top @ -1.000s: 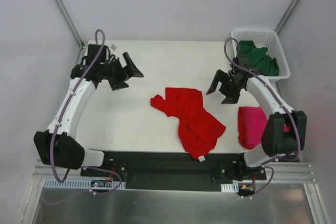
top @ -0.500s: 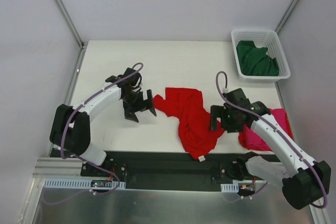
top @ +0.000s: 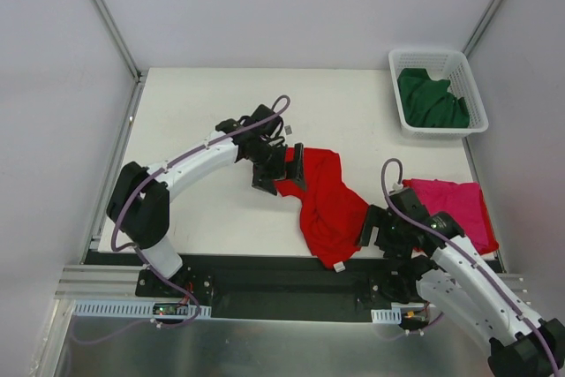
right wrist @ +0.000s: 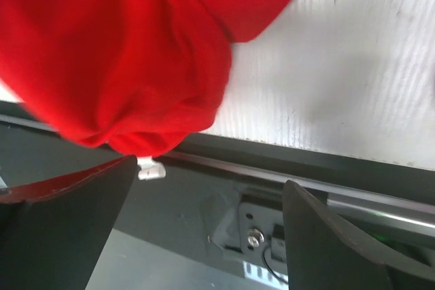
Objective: Fold and stack the t-shirts
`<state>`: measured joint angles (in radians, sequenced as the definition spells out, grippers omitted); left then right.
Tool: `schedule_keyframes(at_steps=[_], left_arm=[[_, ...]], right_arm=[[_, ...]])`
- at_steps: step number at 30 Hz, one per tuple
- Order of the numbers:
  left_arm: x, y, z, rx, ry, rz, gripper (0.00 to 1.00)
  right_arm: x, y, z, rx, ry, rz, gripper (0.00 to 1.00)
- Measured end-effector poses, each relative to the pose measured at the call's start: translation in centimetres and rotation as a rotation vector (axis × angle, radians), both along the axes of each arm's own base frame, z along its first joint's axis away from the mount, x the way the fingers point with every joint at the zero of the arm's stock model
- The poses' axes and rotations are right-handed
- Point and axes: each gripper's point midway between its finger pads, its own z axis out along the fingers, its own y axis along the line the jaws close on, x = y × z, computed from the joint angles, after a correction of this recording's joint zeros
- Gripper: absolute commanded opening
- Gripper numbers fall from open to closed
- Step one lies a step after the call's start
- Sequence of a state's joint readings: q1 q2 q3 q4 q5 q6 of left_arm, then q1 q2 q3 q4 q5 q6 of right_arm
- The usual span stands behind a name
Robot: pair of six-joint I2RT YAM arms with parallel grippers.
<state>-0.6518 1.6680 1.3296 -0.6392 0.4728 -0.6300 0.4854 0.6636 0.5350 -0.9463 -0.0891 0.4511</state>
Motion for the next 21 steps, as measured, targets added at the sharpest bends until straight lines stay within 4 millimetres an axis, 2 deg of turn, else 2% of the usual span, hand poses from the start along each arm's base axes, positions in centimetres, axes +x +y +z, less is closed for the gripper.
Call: schedule_keyframes(at_steps=[2,7,12,13,16,20,21], left_arm=[[-0.9,-0.2,-0.4,0.000,0.023,-0.017,0.99],[-1.8,0.7,-1.3,0.017,0.052,-0.013,0.99],[-2.5,1.4,-0.6,0.004,0.043,-0.011,0.99],[-2.6,1.4,-0.4,-0.001,0.037,-0.012,0.99],[-2.7,1.5,0.2,-0.014,0.019,-0.015,0.99],[-2.9,1.7,0.5,-0.019,0.009,-0.017,0.99],[-2.9,1.7,0.5,-0.019,0.009,-0.018,0.99]], right_arm=[[-0.4,0.2,-1.1,0.005,0.024,-0.018,0.91],[-1.0,1.0,-2.9,0.012,0.051,-0.035,0.84],[-0.3,1.9,-4.0,-0.040,0.046,-0.002,0.76],[-0.2,2.1,-4.2,-0.060,0.051,0.010,0.67],[0.3,2.5,-4.5,-0.128,0.067,0.047,0.53],[1.6,3.5,-3.7,-0.140,0.018,0.072,0.43],[2.0,3.6,-3.4,-0.140,0.003,0.072,0.32]])
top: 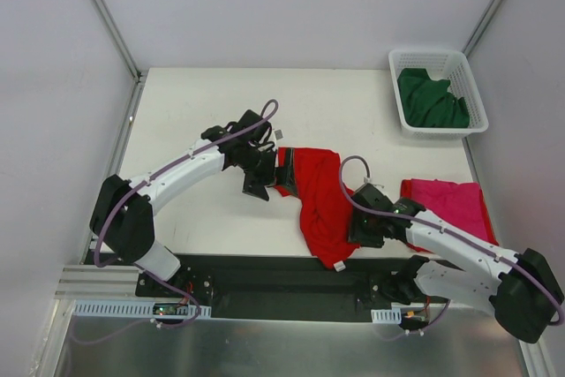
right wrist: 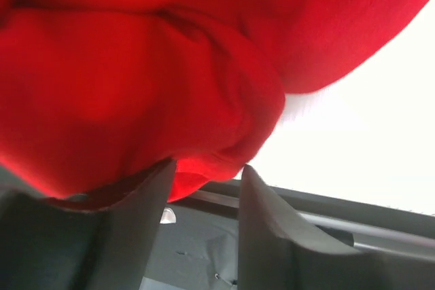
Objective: Fold and stack the t-shirts
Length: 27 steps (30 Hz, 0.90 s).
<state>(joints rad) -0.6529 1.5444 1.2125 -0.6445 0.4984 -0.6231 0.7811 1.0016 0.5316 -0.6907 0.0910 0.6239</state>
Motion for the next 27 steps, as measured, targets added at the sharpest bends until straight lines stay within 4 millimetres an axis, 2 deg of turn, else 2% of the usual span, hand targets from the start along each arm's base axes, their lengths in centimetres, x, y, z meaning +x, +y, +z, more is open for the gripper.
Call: schedule_keyframes(at_steps=[2,3,4,9,12,15,18,21,23,25,27], left_arm=[[0.0,0.0,-0.1,0.001,0.000,-0.001,0.99],[-0.1,0.1,-0.1,0.002,0.001,-0.002,0.99],[-0.1,0.1,-0.2,0.004,0.003,-0.002,0.99],[-0.1,0.1,-0.2,0.005,0.004,-0.001,0.99],[-0.1,0.1,-0.2,0.006,0.004,0.000,0.99],[0.3,0.4,-0.3,0.008,0.002,0.015,0.99],[1.3,1.4,-0.3,0.015,-0.007,0.061,0.99],[2.5,3.7,-0.3,0.042,-0.039,0.161,0.99],[3.2,5.5,0.0,0.049,-0.065,0.238,0.99],[4.0,7.1,0.5,0.030,-0.099,0.310,0.99],[4.7,8.2,0.8,0.014,-0.121,0.362,0.99]], right_arm=[[0.5,0.1,0.4,-0.003,-0.021,0.006,0.20],[0.7,0.1,0.6,-0.004,-0.030,0.007,0.09],[0.9,0.2,0.8,-0.006,-0.040,0.010,0.02],[1.6,0.6,2.0,-0.003,-0.061,0.023,0.01],[2.0,1.0,3.6,0.002,-0.074,0.037,0.01],[3.8,2.4,7.8,0.018,-0.122,0.072,0.01],[7.8,5.6,15.0,0.065,-0.240,0.136,0.01],[11.8,9.6,22.0,0.133,-0.377,0.226,0.01],[13.4,11.7,24.9,0.169,-0.445,0.309,0.01],[13.8,12.5,25.9,0.169,-0.476,0.372,0.01],[13.4,12.2,25.8,0.140,-0.474,0.417,0.01]])
